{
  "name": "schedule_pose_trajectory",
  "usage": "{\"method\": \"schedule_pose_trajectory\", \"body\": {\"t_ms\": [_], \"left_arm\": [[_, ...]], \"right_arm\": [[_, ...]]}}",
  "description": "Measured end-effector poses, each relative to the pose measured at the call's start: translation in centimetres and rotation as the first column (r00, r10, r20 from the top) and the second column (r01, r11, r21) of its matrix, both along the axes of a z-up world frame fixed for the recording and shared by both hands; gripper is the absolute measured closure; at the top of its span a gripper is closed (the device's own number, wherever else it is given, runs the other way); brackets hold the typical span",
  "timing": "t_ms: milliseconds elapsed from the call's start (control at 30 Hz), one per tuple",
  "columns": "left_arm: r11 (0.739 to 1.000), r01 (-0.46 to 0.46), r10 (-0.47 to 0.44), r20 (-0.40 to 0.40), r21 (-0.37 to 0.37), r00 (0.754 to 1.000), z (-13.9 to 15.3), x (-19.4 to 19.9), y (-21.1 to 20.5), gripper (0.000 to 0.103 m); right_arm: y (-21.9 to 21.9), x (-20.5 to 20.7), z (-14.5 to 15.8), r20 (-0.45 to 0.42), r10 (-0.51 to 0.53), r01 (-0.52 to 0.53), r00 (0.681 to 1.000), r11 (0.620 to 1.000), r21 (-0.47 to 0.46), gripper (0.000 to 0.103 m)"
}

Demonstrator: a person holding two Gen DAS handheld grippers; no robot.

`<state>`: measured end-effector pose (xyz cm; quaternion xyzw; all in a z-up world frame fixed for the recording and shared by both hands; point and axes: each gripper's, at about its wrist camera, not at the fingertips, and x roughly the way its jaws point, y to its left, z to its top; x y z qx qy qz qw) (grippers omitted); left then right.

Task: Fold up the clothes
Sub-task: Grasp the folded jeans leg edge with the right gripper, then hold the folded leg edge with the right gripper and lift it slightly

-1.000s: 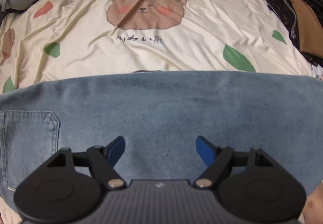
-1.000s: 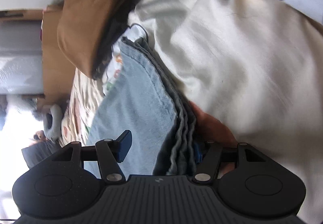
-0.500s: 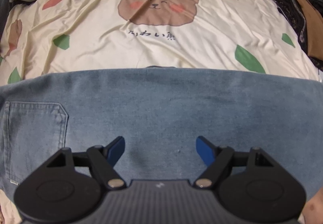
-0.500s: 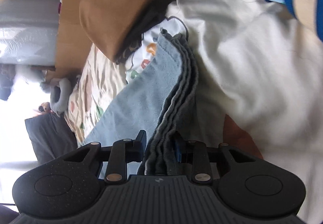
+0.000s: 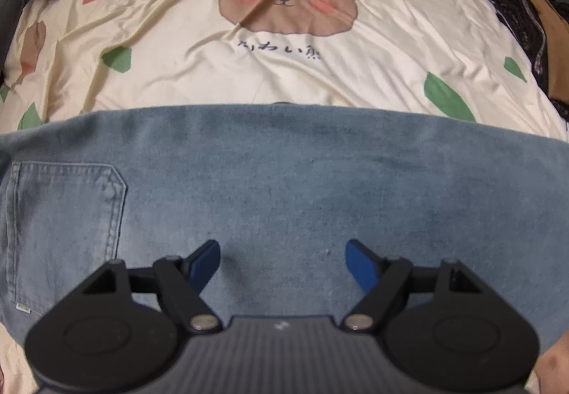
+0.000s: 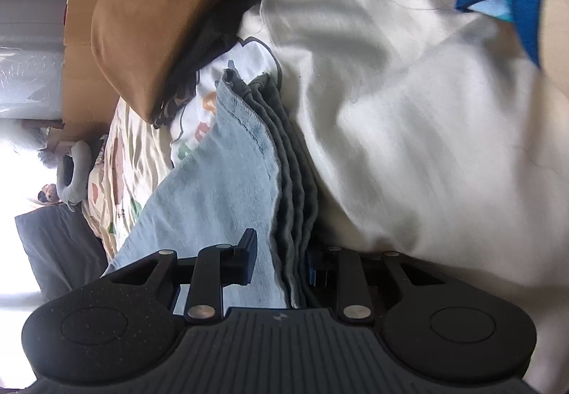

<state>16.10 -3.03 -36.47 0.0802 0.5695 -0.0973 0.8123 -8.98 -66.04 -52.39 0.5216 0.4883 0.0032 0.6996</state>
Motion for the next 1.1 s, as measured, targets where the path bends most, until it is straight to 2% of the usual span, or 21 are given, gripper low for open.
{"method": "schedule_pose_trajectory", "body": {"t_ms": [100,133,200,333,567,633,667,800,967,1100], "left_arm": [[1.0,0.007,-0.007,0.011,-0.004,1.0,0.2,0.0,0.0,0.023],[1.0,0.01,-0.01,0.014,-0.005,1.0,0.3,0.0,0.0,0.023],[1.0,0.0,0.0,0.013,-0.011,1.0,0.1,0.0,0.1,0.023],[0.999,-0.029,0.029,0.003,-0.027,1.0,-0.7,-0.4,0.6,0.023],[0.999,-0.031,0.031,-0.003,-0.038,1.0,-1.7,-1.5,1.1,0.023],[0.999,-0.033,0.033,-0.002,-0.041,0.999,-1.6,-1.6,1.3,0.023],[0.998,-0.036,0.036,-0.001,-0.041,0.999,-1.6,-1.6,1.4,0.023],[0.998,-0.051,0.051,0.002,-0.044,0.999,-1.4,-1.6,1.9,0.023],[0.996,-0.068,0.068,0.01,-0.052,0.998,-1.3,-2.0,2.5,0.023],[0.994,-0.092,0.093,0.009,-0.059,0.996,-1.8,-2.7,3.0,0.023]], "right_arm": [[0.2,0.6,-0.2,0.001,0.026,-0.026,1.0,1.0,0.003,0.077],[0.3,0.8,-0.1,-0.001,0.039,-0.039,0.999,0.999,-0.001,0.084],[0.4,1.2,0.3,-0.006,0.071,-0.071,0.997,0.997,-0.019,0.089],[1.1,2.2,1.3,-0.007,0.146,-0.146,0.989,0.988,-0.059,0.091],[0.5,3.5,0.2,-0.061,0.181,-0.183,0.982,0.983,-0.018,0.084],[0.6,3.6,0.3,-0.062,0.192,-0.195,0.979,0.98,-0.029,0.086],[0.8,3.6,0.6,-0.058,0.202,-0.205,0.978,0.978,-0.043,0.092],[1.6,3.7,2.2,-0.068,0.247,-0.254,0.967,0.96,-0.117,0.094],[2.7,4.1,5.4,-0.064,0.307,-0.313,0.95,0.938,-0.149,0.094],[4.4,4.9,8.1,-0.073,0.366,-0.373,0.928,0.903,-0.211,0.094]]}}
